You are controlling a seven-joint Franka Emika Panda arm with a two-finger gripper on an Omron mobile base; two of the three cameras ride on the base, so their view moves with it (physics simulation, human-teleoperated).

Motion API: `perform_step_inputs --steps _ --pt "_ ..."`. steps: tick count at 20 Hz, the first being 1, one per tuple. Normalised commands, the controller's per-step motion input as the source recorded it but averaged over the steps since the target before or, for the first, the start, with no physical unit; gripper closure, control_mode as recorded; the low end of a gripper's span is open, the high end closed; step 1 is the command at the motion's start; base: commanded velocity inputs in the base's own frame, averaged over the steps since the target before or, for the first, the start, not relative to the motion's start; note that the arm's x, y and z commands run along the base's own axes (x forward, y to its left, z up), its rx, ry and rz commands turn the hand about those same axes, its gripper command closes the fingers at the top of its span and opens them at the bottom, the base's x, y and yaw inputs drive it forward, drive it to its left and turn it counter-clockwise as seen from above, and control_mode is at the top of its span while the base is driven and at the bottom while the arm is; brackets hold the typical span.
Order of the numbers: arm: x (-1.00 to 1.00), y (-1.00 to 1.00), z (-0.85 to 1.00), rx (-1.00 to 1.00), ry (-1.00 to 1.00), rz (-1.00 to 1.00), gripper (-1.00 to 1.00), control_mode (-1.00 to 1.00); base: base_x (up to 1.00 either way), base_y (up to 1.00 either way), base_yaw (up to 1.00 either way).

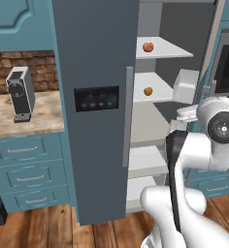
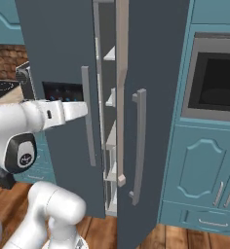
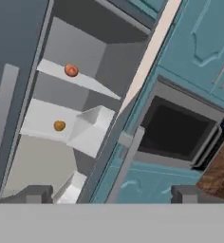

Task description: Retrieve the peach and apple from the fridge and place them into the bowl on the dining table.

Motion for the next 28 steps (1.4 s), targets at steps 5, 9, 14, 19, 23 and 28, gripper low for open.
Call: perform_step_inputs --steps 5,9,14,19,23,28 --pt "-0.25 0.57 0.0 -0.57 0.16 -0.07 -1.0 -1.0 0.0 0.0 0.0" --pt "-0.03 0.44 -0.01 -0.54 0.17 -0.13 -1.0 -1.0 0.0 0.0 0.0" --pt "0.17 0.18 -0.13 -0.43 0.25 -0.19 -1.0 -1.0 0.0 0.0 0.0" --pt "0.61 0.0 -0.32 -0.25 0.31 -0.21 -1.0 -1.0 0.0 0.0 0.0" --pt "0.57 -0.11 -0.31 -0.13 0.23 -0.14 -1.0 -1.0 0.0 0.0 0.0" --pt "0.31 -0.22 -0.37 -0.02 0.16 -0.01 -1.0 -1.0 0.0 0.0 0.0"
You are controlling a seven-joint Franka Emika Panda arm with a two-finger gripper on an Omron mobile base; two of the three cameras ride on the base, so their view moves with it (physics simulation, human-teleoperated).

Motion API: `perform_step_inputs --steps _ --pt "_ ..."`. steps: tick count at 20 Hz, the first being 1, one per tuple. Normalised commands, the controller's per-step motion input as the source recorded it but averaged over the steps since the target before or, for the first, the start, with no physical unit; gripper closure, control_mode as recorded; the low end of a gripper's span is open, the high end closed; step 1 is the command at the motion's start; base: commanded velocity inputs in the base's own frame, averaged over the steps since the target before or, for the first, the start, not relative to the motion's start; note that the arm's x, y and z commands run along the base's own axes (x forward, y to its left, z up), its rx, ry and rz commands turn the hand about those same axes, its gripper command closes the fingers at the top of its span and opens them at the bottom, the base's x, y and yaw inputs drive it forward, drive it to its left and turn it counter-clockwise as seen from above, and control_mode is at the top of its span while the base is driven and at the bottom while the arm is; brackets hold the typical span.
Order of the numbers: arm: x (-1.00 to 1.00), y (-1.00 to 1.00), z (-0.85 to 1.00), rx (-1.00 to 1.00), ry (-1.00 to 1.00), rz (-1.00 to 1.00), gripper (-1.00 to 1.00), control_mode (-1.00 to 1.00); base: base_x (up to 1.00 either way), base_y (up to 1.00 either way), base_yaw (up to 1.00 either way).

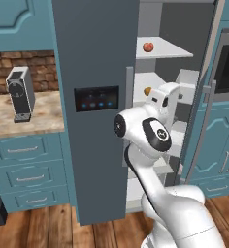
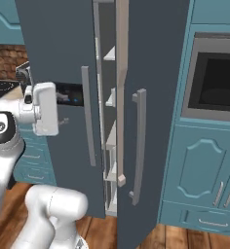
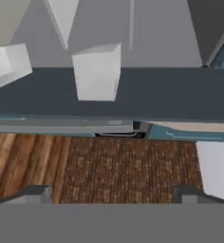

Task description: Retrieve the peach and apple from the fridge and place them into the bowl on the dining table.

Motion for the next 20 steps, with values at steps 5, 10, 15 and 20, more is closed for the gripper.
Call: perform_step_inputs --steps 5,10,15,20 --pt "0.55 -0.2 -0.37 0.0 0.14 0.01 -1.0 -1.0 0.0 0.0 0.0" --pt "0.74 -0.28 -0.36 0.0 0.1 0.0 -1.0 -1.0 0.0 0.0 0.0" --pt "0.84 -0.19 -0.19 0.0 0.13 0.0 -1.0 -1.0 0.0 0.0 0.0" --pt "0.57 -0.21 0.0 0.0 0.17 0.0 -1.0 -1.0 0.0 0.0 0.0"
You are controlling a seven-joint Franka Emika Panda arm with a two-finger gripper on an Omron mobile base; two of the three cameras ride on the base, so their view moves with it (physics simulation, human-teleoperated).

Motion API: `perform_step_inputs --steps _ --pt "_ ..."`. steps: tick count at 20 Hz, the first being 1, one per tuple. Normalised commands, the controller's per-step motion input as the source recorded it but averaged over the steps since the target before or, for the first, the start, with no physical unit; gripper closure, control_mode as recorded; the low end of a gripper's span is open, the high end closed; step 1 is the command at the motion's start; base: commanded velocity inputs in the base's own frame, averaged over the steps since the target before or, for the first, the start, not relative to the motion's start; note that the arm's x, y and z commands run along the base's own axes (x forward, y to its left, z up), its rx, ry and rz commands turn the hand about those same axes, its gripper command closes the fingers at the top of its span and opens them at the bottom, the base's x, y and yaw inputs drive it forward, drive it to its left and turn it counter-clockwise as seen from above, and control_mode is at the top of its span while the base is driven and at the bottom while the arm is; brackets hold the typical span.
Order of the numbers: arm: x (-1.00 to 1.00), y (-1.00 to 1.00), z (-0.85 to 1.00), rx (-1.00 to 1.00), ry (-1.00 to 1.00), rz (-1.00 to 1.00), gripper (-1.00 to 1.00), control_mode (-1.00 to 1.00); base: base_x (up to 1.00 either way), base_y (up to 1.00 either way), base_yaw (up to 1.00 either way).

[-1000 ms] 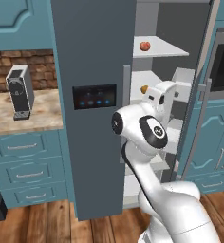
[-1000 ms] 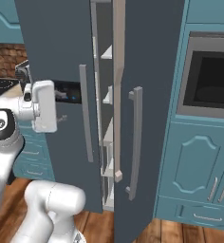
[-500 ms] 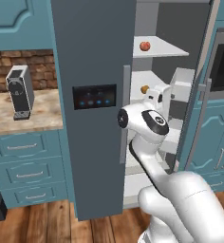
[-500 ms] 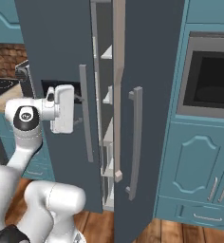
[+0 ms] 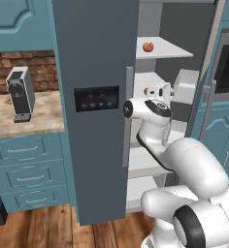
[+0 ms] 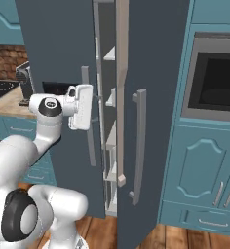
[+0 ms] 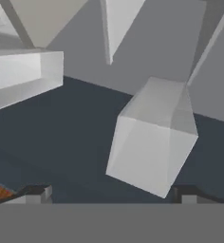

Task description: Retrieve the peach and apple from the fridge and place them into the bowl on the dining table.

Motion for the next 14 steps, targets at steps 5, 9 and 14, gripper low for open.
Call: perform_step_inputs --steps 5,9,14 --pt "0.03 -0.55 0.0 0.0 0.17 0.0 -1.0 -1.0 0.0 0.0 0.0" --pt "-0.11 -0.74 0.0 0.0 0.17 0.0 -1.0 -1.0 0.0 0.0 0.0" --pt "-0.55 -0.98 0.0 0.0 0.15 -0.09 -1.0 -1.0 0.0 0.0 0.0"
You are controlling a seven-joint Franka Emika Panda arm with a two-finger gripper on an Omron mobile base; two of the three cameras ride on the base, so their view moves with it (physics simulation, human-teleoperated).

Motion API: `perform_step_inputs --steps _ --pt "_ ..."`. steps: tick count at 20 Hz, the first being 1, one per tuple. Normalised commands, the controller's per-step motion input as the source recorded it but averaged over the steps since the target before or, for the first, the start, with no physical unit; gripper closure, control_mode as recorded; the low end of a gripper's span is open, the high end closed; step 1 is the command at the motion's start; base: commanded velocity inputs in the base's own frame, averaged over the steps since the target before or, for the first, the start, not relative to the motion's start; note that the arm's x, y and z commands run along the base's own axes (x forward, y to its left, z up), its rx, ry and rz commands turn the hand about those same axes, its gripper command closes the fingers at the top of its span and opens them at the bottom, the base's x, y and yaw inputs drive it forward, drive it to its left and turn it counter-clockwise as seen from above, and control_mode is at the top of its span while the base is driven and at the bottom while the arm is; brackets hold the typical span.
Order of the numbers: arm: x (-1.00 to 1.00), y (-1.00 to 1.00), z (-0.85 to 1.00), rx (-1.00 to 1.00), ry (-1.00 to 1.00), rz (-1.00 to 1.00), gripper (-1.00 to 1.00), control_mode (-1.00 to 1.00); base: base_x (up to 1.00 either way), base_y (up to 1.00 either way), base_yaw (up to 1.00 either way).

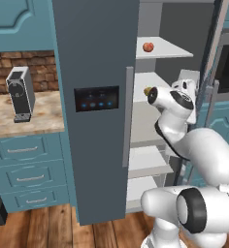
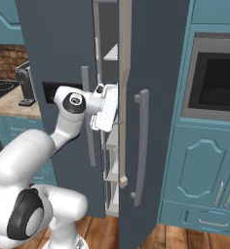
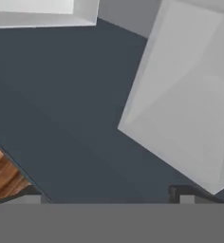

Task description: Retrieve the peach and apple from the fridge and place them into the bowl on the dining table.

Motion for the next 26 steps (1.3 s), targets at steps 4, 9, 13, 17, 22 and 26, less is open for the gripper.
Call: perform_step_inputs --steps 4,9,13,17,22,26 --pt "-0.56 -1.0 -0.01 0.0 0.15 -0.11 -1.0 -1.0 0.0 0.0 0.0" --pt "-0.26 -1.0 -0.01 0.0 0.14 -0.11 -1.0 -1.0 0.0 0.0 0.0" --pt "0.03 -1.0 -0.16 0.03 0.09 -0.06 -1.0 -1.0 0.0 0.0 0.0" --pt "-0.39 -0.45 -0.01 0.13 -0.07 0.0 -1.0 -1.0 0.0 0.0 0.0" --pt "-1.0 0.48 0.14 0.13 -0.49 0.0 -1.0 -1.0 0.0 0.0 0.0" --pt "-0.86 0.84 0.06 0.18 -0.64 -0.02 -1.0 -1.0 0.0 0.0 0.0"
